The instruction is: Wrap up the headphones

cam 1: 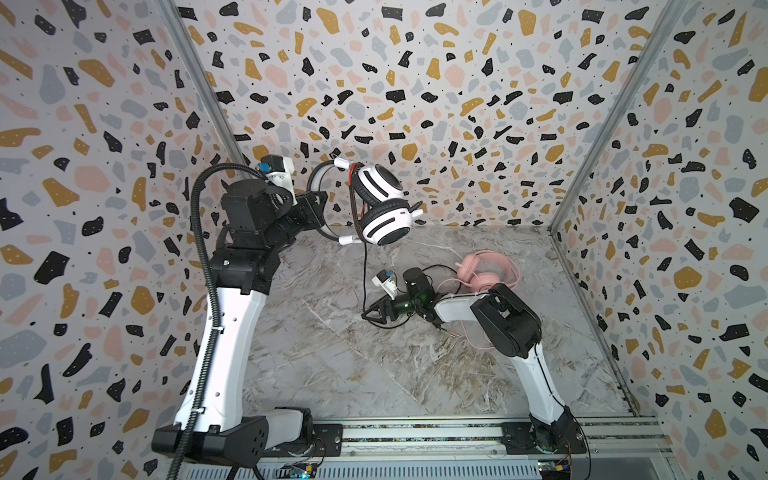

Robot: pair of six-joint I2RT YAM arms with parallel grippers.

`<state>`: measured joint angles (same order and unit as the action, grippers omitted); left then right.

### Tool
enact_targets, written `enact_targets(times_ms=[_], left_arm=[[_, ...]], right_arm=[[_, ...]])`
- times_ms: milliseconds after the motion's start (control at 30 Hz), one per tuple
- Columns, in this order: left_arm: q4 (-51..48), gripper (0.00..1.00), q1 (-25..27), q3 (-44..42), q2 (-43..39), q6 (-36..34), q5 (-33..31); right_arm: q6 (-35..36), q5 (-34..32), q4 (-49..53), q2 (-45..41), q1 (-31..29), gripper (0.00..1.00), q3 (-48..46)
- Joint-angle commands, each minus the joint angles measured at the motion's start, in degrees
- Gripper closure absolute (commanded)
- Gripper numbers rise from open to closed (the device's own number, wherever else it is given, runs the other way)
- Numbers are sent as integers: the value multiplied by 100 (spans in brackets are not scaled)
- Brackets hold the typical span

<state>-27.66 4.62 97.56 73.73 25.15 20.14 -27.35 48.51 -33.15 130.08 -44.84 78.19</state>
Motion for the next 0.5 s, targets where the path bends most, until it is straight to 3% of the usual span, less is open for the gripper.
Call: enact_targets(times_ms=[0, 133, 267, 333, 400, 467], left_arm=[[421, 100, -5, 312, -92, 219, 27], [446, 100, -12, 299, -63, 236, 42], [467, 100, -14, 283, -55, 241, 14], [490, 100, -23, 260, -55, 269, 19], [525, 100, -32, 233, -44, 279, 34], [525, 100, -70, 235, -26, 281, 27]], right_arm=[[-610, 349, -797, -39, -147, 18, 138], [-1077, 565, -1430, 62, -234, 21, 27], [-1150, 503, -1622, 11, -260, 38, -233], [-1132, 470, -1660, -46, -258, 53, -344], [-1180, 516, -1777, -111, -262, 82, -474], [-1189, 479, -1861, -244, -248, 95, -660]])
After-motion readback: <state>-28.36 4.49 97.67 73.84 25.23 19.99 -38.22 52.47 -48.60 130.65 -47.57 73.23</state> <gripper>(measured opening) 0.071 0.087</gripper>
